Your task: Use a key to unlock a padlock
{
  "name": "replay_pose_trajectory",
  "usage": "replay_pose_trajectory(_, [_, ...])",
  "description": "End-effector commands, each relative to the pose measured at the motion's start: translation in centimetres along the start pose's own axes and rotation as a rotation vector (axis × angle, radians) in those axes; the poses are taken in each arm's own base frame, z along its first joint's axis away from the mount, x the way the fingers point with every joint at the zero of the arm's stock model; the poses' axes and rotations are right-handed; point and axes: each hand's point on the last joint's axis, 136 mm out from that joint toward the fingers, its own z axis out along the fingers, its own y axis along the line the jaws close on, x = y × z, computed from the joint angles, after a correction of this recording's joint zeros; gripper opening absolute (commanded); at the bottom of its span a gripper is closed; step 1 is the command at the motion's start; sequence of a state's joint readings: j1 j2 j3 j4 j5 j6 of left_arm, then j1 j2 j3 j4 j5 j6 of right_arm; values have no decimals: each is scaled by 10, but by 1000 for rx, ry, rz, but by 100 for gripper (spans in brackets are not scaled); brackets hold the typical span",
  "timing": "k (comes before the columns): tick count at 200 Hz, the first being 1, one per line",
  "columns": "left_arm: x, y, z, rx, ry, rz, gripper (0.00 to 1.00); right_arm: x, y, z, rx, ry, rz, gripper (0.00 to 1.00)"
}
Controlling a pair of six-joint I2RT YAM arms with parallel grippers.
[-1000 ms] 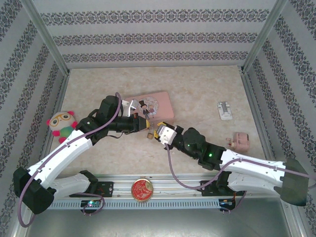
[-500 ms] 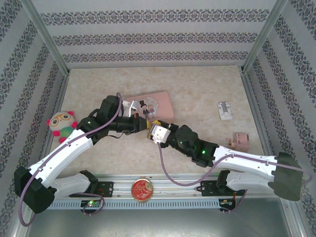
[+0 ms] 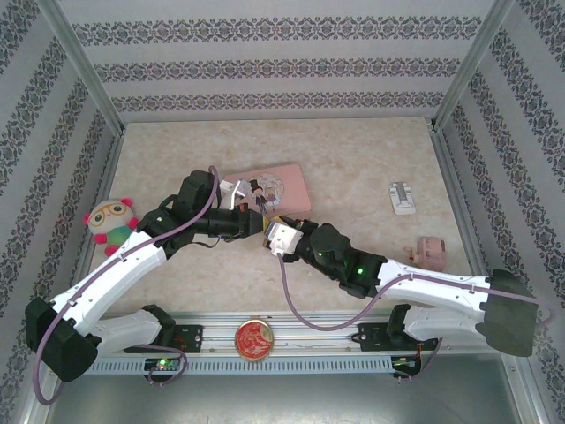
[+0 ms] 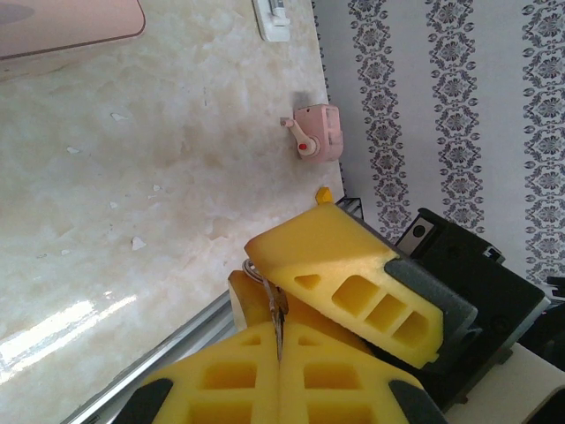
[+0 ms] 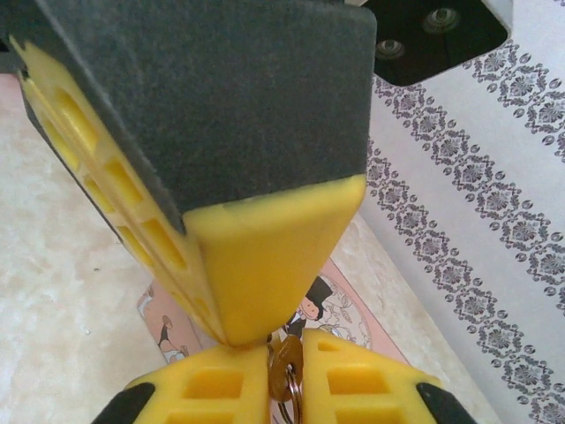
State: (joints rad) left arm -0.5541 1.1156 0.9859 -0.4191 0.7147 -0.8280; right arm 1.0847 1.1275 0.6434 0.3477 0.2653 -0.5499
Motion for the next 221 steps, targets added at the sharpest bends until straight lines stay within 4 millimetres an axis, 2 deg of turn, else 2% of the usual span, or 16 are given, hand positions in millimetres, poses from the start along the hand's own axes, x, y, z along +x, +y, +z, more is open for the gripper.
replay_pose_trajectory(1, [1,0,-1,18,6,-14,0,-17,-11,-4,39,-45,24,11])
replay_pose_trajectory(29, [-2,-6,-2,42,-15,-8,1,-15,-11,-6,40,-42,31,7])
replay_pose_trajectory(47, [-4,-8,-4,47,-27,0,20,-14,-11,-8,38,-39,38,0])
replay_pose_trajectory(85, [-15,-16,-15,46,-101,56,50,-9,-11,-9,39,-24,66,0])
replay_pose_trajectory(121, [-34,-19,-45,-20,-285,183,61,4,-15,-11,39,19,181,0])
replay_pose_trajectory(146, [-46,-18,-65,-76,-423,292,66,17,-24,-13,5,72,395,0])
replay_pose_trajectory(164, [-51,-15,-72,-105,-488,375,73,22,-24,-17,-100,104,586,0])
replay_pose_trajectory(177, [-55,-17,-73,-95,-524,441,78,23,-21,-21,-206,107,733,0])
replay_pose_trajectory(206, [-55,-37,-67,31,-573,596,100,17,-18,-32,-484,62,1033,0])
replay_pose_trajectory(221, [-50,-43,-61,75,-546,672,99,12,-17,-38,-596,50,1111,0])
